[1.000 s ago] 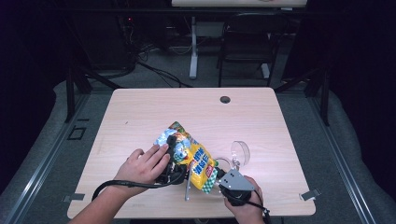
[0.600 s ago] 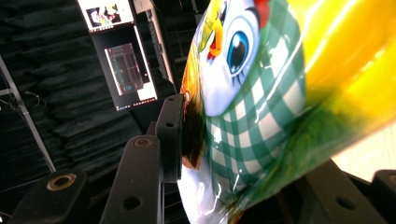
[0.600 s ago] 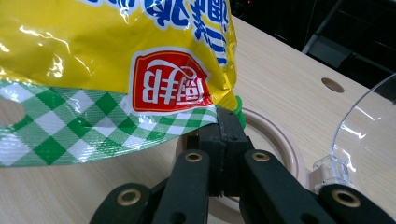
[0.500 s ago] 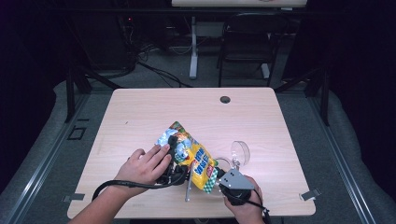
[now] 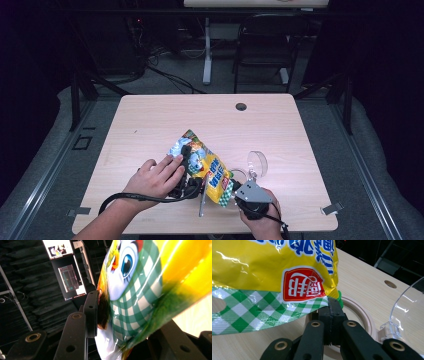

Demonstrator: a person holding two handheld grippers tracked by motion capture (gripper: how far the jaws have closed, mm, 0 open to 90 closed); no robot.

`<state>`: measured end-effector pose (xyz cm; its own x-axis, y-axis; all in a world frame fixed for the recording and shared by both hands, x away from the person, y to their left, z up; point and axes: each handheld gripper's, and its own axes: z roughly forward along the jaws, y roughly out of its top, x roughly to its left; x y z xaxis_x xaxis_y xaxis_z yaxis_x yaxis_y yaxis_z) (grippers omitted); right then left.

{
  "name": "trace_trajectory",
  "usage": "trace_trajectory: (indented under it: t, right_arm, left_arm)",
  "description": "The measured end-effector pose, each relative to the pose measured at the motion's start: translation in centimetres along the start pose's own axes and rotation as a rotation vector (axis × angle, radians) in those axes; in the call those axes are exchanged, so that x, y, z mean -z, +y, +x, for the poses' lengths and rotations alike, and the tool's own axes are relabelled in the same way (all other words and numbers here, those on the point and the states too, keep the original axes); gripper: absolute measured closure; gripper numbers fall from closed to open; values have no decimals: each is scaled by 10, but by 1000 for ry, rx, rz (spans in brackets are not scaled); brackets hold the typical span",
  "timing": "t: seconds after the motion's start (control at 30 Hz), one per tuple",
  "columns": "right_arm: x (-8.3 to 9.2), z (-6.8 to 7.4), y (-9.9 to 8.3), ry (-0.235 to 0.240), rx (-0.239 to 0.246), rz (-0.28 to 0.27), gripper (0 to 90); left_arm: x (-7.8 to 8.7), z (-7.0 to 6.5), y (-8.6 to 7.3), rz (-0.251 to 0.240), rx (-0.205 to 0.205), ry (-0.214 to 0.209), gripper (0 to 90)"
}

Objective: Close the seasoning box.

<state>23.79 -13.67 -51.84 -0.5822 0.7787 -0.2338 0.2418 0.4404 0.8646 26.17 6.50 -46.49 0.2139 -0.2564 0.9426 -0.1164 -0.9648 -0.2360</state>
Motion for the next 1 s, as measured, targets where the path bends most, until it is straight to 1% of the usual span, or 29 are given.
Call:
trace_trajectory:
  t: [0.03,0.13,0.23,0.27,0.37,0.4,0.43,0.5,0.63,0.7,0.8,0.9,1.0]
  right_arm:
    - [0,0,0,1,0,1,900]
    - [0,0,0,0,-1,1,900]
    - [-1,0,0,0,-1,2,900]
    - [-1,0,0,-1,-1,2,900]
    - [-1,0,0,-1,-4,1,900]
    - [-1,0,0,0,-4,0,900]
    - [-1,0,-1,-3,-6,-2,900]
    - [-1,0,-1,-4,-9,-3,900]
    - [-1,-1,-1,-3,-18,-3,900]
    - [-1,-1,-1,-2,-21,-4,900]
    - [-1,-1,-1,-2,-20,-4,900]
    - [-1,-1,-1,-4,-18,-3,900]
    - [-1,-1,-1,-5,-16,-3,900]
  left_arm:
    - [0,1,0,3,-8,-4,634]
    - [1,1,0,5,-14,-7,634]
    - [1,2,1,7,-17,-10,634]
    - [1,1,1,1,-10,-10,634]
    - [1,2,1,4,-16,-5,634]
    - [1,2,1,1,-18,8,634]
    - [2,2,2,4,-15,-4,634]
    - [2,3,2,5,-19,-5,635]
    - [3,4,3,2,-23,3,644]
    - [3,5,4,3,-22,0,646]
    - [4,6,4,7,-35,3,647]
    - [4,6,4,-2,-28,14,648]
    - [4,7,5,-1,-27,3,649]
